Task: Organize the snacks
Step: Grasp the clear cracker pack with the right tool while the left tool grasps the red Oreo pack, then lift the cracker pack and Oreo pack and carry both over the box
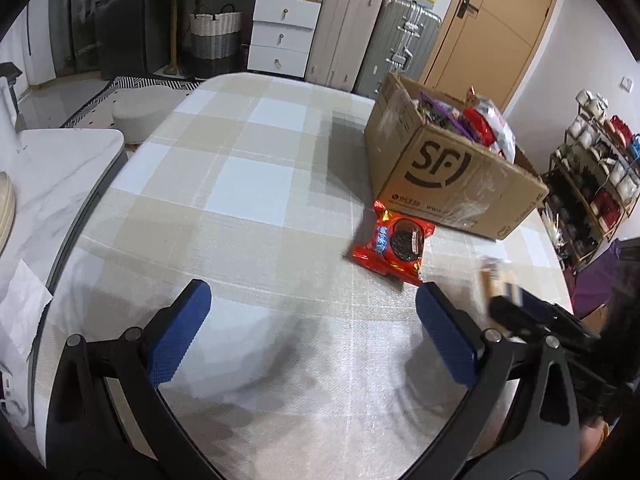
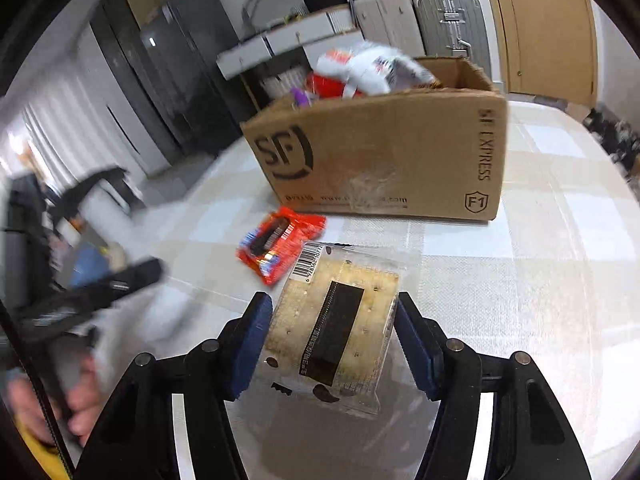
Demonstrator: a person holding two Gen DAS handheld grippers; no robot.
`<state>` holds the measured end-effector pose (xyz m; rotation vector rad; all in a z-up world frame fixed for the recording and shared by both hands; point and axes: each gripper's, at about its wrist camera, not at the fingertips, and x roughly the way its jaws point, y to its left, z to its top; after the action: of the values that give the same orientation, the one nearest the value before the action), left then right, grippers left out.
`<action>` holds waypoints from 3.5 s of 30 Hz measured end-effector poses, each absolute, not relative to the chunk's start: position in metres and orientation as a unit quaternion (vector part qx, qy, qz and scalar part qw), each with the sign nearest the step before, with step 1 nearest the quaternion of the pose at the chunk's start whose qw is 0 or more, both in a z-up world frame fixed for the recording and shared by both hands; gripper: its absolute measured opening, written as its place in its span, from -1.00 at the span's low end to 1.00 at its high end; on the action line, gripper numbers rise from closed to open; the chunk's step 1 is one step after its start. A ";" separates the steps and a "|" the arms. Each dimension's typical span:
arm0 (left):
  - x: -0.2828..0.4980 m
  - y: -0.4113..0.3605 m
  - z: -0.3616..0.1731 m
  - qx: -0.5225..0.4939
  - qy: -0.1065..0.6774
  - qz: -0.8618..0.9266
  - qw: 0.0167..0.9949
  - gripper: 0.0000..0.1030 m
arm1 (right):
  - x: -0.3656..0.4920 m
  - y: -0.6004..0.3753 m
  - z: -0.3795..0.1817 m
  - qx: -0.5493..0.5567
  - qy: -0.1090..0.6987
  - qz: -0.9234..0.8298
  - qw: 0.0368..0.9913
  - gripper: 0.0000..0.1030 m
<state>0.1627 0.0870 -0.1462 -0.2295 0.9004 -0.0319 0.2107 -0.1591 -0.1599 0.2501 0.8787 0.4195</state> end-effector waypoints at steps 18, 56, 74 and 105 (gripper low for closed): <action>0.249 0.007 -0.170 0.061 0.471 -0.063 0.878 0.98 | 0.176 -0.211 -0.169 0.222 0.380 0.259 0.859 0.23; 0.128 0.037 -0.070 -0.039 0.378 -0.129 0.916 -0.19 | 0.111 -0.201 -0.069 0.205 0.295 0.284 0.889 0.23; -0.011 0.059 0.037 -0.066 0.284 -0.189 0.938 -0.19 | 0.048 -0.193 0.021 0.211 0.271 0.294 0.892 0.24; 0.255 0.003 0.078 0.012 0.337 -0.167 0.927 -0.19 | 0.293 -0.226 0.073 0.146 0.332 0.233 0.902 0.24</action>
<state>0.2550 0.0034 0.0778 0.0252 0.6905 -0.3415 0.2930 -0.2264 0.0726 0.3018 0.6871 0.4812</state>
